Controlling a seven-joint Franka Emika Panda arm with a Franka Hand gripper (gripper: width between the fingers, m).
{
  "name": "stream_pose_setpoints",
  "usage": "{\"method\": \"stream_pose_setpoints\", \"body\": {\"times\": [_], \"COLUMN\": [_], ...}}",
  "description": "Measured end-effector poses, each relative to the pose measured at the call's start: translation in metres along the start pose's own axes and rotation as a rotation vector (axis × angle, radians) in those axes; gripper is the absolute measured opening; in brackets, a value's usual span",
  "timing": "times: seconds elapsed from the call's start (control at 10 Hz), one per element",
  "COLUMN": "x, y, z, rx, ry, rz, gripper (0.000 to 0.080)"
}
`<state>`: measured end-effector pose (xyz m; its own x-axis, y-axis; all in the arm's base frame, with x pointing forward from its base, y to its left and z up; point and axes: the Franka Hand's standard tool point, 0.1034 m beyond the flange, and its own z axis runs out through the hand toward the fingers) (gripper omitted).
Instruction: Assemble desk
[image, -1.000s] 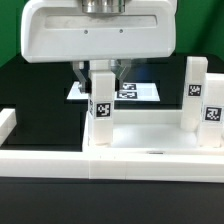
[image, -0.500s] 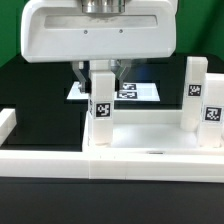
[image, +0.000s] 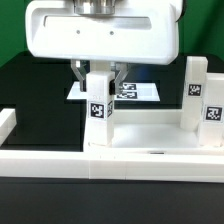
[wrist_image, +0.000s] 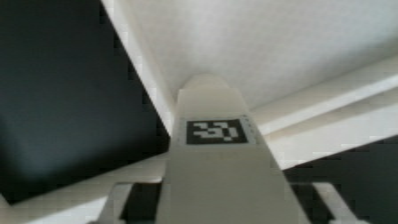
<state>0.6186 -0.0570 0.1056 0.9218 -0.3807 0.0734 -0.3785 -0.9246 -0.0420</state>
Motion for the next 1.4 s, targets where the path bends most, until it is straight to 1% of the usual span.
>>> {"method": "stream_pose_setpoints", "body": {"times": [0.1,0.2,0.3,0.5,0.6,0.8,0.9,1.0,1.1,1.2,1.4], "x": [-0.0002,-0.0002,-0.0002,-0.0001,-0.0002,-0.0002,-0.0003,-0.0003,-0.0003,-0.0006,-0.0015], "y": [0.0000,0.0000,-0.0009,-0.0018,-0.0025,-0.0022,-0.0024,-0.0024,-0.0023,-0.0033,-0.0059], "z": [0.0001,0.0003,0.0008,0.0010,0.0010,0.0010,0.0010,0.0009,0.0009,0.0010,0.0013], "rx": [0.000,0.008,0.017,0.017,0.017,0.018,0.017,0.017,0.015,0.015,0.008], "ry": [-0.001,-0.003,-0.006,-0.007,-0.006,-0.006,-0.007,-0.007,-0.006,-0.005,-0.002], "rz": [0.124,0.197,0.339,0.537,0.588,0.575,0.546,0.518,0.436,0.340,0.145], "gripper": [0.0290,0.0290,0.0290,0.0290,0.0290,0.0290,0.0448,0.0448,0.0573,0.0634,0.0645]}}
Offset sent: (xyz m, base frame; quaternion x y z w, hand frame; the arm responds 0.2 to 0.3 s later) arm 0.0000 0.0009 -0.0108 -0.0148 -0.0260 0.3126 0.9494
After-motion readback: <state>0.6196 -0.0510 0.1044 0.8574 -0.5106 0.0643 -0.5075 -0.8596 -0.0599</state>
